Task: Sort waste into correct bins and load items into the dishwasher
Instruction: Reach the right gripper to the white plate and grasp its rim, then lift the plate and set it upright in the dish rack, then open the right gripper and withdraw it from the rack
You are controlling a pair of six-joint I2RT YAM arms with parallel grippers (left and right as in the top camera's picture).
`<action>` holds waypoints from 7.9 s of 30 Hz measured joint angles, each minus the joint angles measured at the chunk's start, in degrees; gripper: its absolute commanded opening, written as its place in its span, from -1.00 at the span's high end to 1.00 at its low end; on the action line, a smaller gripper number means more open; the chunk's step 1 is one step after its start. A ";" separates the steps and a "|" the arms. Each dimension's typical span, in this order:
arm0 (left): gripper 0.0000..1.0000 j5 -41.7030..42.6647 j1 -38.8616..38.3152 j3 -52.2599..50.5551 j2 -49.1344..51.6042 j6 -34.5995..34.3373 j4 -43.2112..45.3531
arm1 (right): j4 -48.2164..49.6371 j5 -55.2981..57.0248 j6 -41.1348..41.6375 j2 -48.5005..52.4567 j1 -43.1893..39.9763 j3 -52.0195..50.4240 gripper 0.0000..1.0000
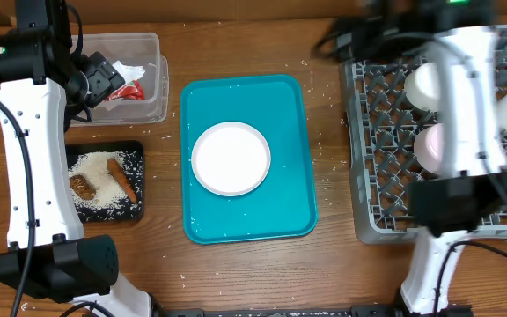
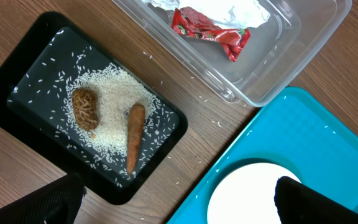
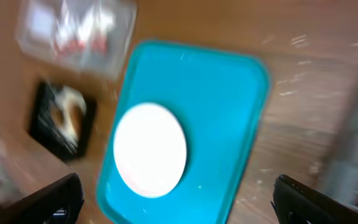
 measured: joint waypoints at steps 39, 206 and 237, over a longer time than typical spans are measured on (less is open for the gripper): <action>-1.00 0.17 0.02 0.00 0.00 0.00 -0.02 | 27.65 23.15 20.11 5.92 22.29 -39.67 0.42; -1.00 0.17 0.02 0.00 0.00 0.00 0.00 | -10.29 30.60 31.19 -25.22 17.88 -35.23 -1.00; -1.00 0.20 0.02 0.00 0.00 0.00 -0.02 | 12.76 23.65 14.19 -57.40 1.27 -50.18 -1.00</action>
